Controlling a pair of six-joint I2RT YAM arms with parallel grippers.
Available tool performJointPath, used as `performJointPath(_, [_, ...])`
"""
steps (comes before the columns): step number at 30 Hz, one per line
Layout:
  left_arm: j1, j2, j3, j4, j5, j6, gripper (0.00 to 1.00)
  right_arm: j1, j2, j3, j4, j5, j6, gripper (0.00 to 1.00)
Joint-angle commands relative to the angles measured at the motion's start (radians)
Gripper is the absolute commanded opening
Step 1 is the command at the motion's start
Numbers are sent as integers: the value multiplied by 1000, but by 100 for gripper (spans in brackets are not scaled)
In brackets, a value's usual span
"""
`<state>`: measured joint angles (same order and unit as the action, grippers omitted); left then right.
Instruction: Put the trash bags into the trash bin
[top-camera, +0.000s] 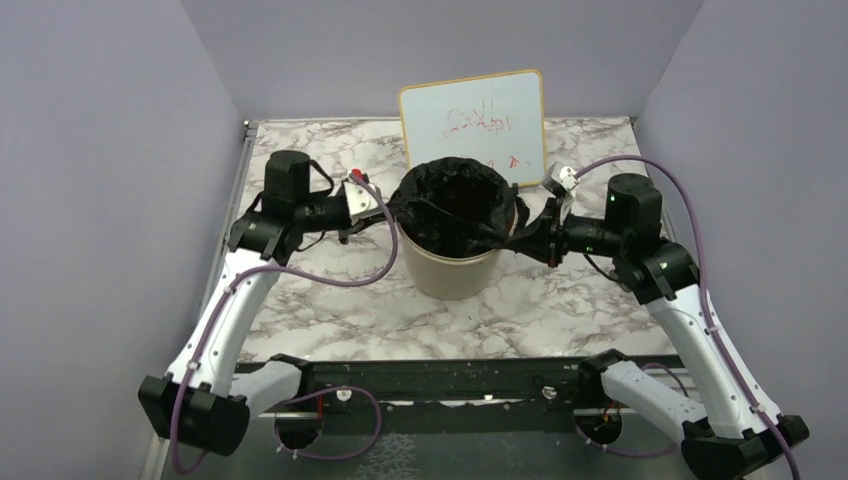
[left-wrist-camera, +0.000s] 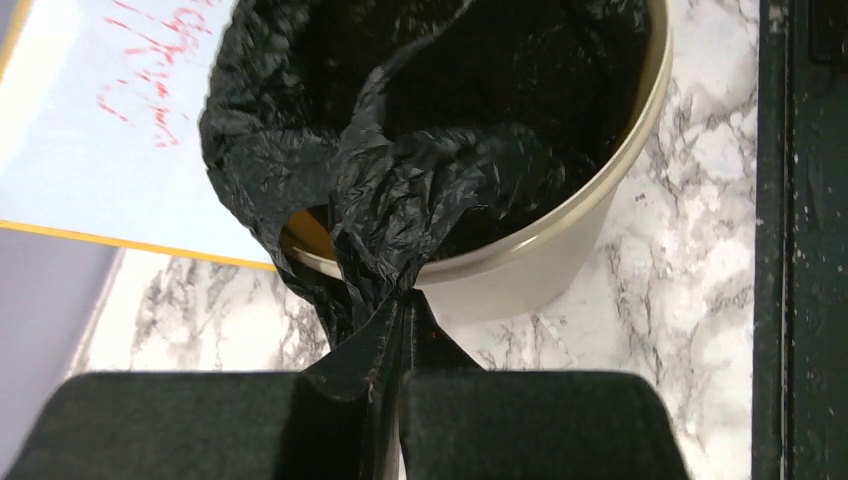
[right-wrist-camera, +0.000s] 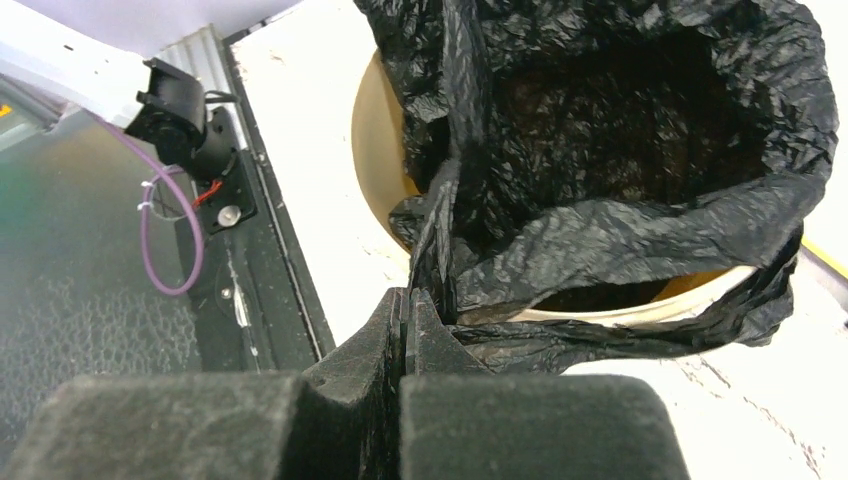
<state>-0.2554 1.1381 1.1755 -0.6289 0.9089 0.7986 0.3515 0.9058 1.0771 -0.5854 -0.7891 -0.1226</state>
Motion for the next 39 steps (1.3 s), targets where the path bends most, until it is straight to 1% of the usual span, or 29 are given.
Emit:
performJointPath(1, [-1, -125, -83, 170, 36, -147, 0, -1, -22, -11, -15, -109, -41, 1])
performJointPath(6, [-1, -223, -207, 169, 64, -212, 0, -1, -38, -24, -106, -132, -92, 1])
performJointPath(11, [-2, -282, -305, 161, 60, -292, 0, -1, -86, -54, -151, -146, -102, 1])
performJointPath(17, [-2, -333, -359, 156, -31, -338, 0, -2, -97, -84, -114, -182, -62, 1])
performJointPath(19, [-2, -334, -363, 156, -53, -350, 0, -1, -82, -83, -114, -189, -55, 1])
performJointPath(21, [-2, -335, -350, 158, -47, -354, 0, -1, -67, -80, -112, -159, -38, 1])
performJointPath(24, [-2, -329, -282, 178, -15, -373, 0, -1, -61, -43, -82, -108, 4, 1])
performJointPath(25, [-2, -327, -253, 184, 2, -373, 0, -1, -64, -35, -54, -117, 30, 1])
performJointPath(28, [-1, -325, -199, 198, 19, -383, 0, -2, -67, -35, 41, -242, 97, 1])
performJointPath(30, [-1, -347, -203, 197, 10, -387, 0, -1, -64, -57, 94, -316, 174, 1])
performJointPath(32, [-1, -386, -261, 196, -22, -385, 0, -2, -58, -75, 54, -344, 161, 2])
performJointPath(35, [-1, -424, -358, 189, -77, -401, 0, -1, -35, -75, -110, -291, 4, 3])
performJointPath(36, [-2, -424, -377, 190, -78, -403, 0, -1, -24, -71, -137, -271, 4, 4])
performJointPath(39, [-2, -397, -395, 190, -55, -409, 0, -1, 8, -72, -145, -295, 3, 4])
